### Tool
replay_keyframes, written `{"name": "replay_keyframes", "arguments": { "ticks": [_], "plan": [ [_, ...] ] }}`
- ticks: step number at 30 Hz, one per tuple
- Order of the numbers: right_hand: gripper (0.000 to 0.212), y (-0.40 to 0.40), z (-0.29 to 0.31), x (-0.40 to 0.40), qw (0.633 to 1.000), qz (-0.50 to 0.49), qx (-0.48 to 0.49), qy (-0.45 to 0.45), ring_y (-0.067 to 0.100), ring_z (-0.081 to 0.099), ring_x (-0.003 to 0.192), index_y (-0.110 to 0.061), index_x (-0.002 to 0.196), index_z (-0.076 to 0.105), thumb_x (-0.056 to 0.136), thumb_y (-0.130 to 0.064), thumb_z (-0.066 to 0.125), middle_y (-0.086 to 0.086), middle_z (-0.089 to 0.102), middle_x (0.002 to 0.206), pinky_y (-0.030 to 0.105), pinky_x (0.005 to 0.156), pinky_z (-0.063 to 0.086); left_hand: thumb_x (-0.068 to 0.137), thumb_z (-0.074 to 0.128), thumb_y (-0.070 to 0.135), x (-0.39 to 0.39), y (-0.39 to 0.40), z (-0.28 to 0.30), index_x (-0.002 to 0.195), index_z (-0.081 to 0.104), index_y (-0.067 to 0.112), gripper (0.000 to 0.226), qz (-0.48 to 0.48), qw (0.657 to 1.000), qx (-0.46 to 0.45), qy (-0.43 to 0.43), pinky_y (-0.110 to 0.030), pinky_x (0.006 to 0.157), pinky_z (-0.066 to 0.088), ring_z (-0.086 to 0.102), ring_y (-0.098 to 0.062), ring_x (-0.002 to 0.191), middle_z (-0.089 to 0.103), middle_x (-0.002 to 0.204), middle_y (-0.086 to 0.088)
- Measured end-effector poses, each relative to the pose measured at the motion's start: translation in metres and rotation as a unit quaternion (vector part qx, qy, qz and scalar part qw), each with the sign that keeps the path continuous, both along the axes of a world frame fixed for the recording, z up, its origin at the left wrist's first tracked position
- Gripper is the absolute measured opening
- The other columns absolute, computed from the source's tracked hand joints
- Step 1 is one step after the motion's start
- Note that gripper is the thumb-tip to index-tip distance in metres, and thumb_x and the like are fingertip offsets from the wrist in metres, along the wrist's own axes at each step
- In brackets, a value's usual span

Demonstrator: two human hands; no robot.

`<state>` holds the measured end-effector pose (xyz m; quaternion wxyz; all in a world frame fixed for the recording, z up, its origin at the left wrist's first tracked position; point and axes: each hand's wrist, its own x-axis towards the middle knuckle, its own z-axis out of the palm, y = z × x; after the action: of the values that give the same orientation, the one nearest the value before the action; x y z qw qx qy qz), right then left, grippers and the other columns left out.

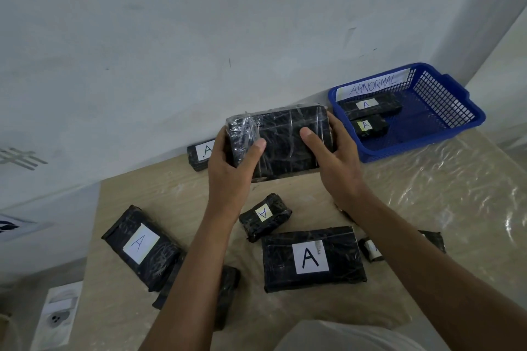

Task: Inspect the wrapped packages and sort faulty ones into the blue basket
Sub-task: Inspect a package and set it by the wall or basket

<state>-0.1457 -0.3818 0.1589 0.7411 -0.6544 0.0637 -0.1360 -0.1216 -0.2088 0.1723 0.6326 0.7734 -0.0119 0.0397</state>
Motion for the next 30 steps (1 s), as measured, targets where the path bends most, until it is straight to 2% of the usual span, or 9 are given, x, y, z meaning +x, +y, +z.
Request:
{"name": "replay_keyframes", "arguments": {
  "ticks": [2, 5, 9, 11, 16, 22, 25, 28, 30],
  "plan": [
    [0.040, -0.001, 0.000, 0.000, 1.000, 0.008, -0.011, 0.004, -0.018, 0.064, 0.097, -0.029, 0.135, 0.051, 0.100, -0.018, 0.067, -0.022, 0.064, 0.107, 0.007, 0.080, 0.052, 0.091, 0.077, 0.030, -0.001, 0.001, -0.004, 0.126, 0.065, 0.024, 0.037, 0.028, 0.999, -0.010, -0.018, -0.043, 0.100, 0.057, 0.071, -0.007, 0.106, 0.076, 0.109, 0.011],
    [0.082, -0.002, -0.005, 0.000, 0.999, 0.037, -0.038, 0.008, 0.002, 0.063, 0.123, -0.036, 0.159, 0.026, 0.094, -0.033, 0.075, -0.010, 0.063, 0.135, 0.027, 0.102, 0.055, 0.086, 0.079, 0.034, 0.002, 0.000, -0.001, 0.116, 0.070, 0.025, 0.033, 0.050, 0.998, -0.034, 0.010, -0.048, 0.099, 0.057, 0.073, -0.011, 0.103, 0.077, 0.104, 0.010],
    [0.070, -0.001, -0.008, 0.001, 0.999, 0.030, -0.039, -0.010, 0.014, 0.061, 0.130, -0.042, 0.150, 0.040, 0.092, -0.028, 0.076, -0.002, 0.057, 0.147, 0.044, 0.106, 0.055, 0.081, 0.076, 0.050, 0.001, 0.007, 0.003, 0.135, 0.061, 0.026, 0.061, 0.007, 1.000, -0.006, 0.027, -0.046, 0.102, 0.056, 0.069, -0.009, 0.112, 0.073, 0.120, 0.009],
    [0.068, -0.001, -0.007, 0.003, 0.999, 0.031, -0.029, -0.008, 0.010, 0.062, 0.128, -0.030, 0.155, 0.039, 0.097, -0.020, 0.073, -0.004, 0.058, 0.146, 0.036, 0.105, 0.055, 0.079, 0.076, 0.052, -0.001, 0.009, 0.002, 0.152, 0.045, 0.024, 0.083, -0.021, 1.000, 0.020, 0.009, -0.041, 0.106, 0.054, 0.064, -0.008, 0.123, 0.065, 0.135, 0.008],
    [0.078, -0.003, -0.004, 0.008, 0.996, 0.046, -0.075, 0.001, 0.007, 0.055, 0.136, -0.029, 0.161, 0.031, 0.096, -0.036, 0.073, -0.009, 0.055, 0.151, 0.036, 0.111, 0.050, 0.075, 0.078, 0.047, 0.004, 0.008, 0.002, 0.144, 0.054, 0.028, 0.076, 0.003, 0.999, -0.022, 0.031, -0.045, 0.103, 0.055, 0.068, -0.012, 0.118, 0.070, 0.128, 0.006],
    [0.076, -0.001, -0.007, 0.002, 0.997, 0.019, -0.077, -0.003, 0.002, 0.059, 0.129, -0.024, 0.162, 0.030, 0.098, -0.019, 0.070, -0.013, 0.059, 0.143, 0.027, 0.106, 0.051, 0.076, 0.083, 0.050, 0.005, 0.009, 0.002, 0.159, 0.035, 0.023, 0.099, -0.043, 0.998, -0.007, 0.043, -0.038, 0.109, 0.051, 0.063, -0.010, 0.126, 0.061, 0.143, 0.005],
    [0.074, 0.001, -0.005, 0.002, 0.996, 0.028, -0.080, 0.002, -0.009, 0.058, 0.123, -0.021, 0.162, 0.030, 0.099, -0.017, 0.069, -0.024, 0.059, 0.136, 0.012, 0.098, 0.049, 0.074, 0.087, 0.044, 0.005, 0.009, 0.002, 0.159, 0.034, 0.023, 0.103, -0.030, 0.998, 0.007, 0.051, -0.032, 0.106, 0.053, 0.064, -0.006, 0.123, 0.060, 0.144, 0.004],
    [0.083, -0.002, -0.005, -0.003, 0.991, 0.052, -0.124, 0.010, -0.025, 0.046, 0.124, -0.023, 0.164, 0.024, 0.097, -0.033, 0.072, -0.029, 0.049, 0.138, 0.002, 0.098, 0.039, 0.073, 0.086, 0.037, 0.009, 0.012, 0.005, 0.141, 0.059, 0.022, 0.074, -0.004, 0.995, -0.018, 0.101, -0.038, 0.102, 0.056, 0.071, -0.013, 0.113, 0.073, 0.125, 0.003],
    [0.097, -0.008, -0.008, -0.004, 0.979, 0.058, -0.195, -0.002, -0.008, 0.024, 0.150, -0.028, 0.165, 0.017, 0.090, -0.054, 0.073, -0.012, 0.028, 0.163, 0.008, 0.113, 0.027, 0.079, 0.083, 0.027, 0.009, 0.012, 0.010, 0.121, 0.072, 0.018, 0.045, -0.007, 0.986, -0.054, 0.155, -0.044, 0.101, 0.057, 0.074, -0.020, 0.108, 0.078, 0.111, 0.000]
  ]
}}
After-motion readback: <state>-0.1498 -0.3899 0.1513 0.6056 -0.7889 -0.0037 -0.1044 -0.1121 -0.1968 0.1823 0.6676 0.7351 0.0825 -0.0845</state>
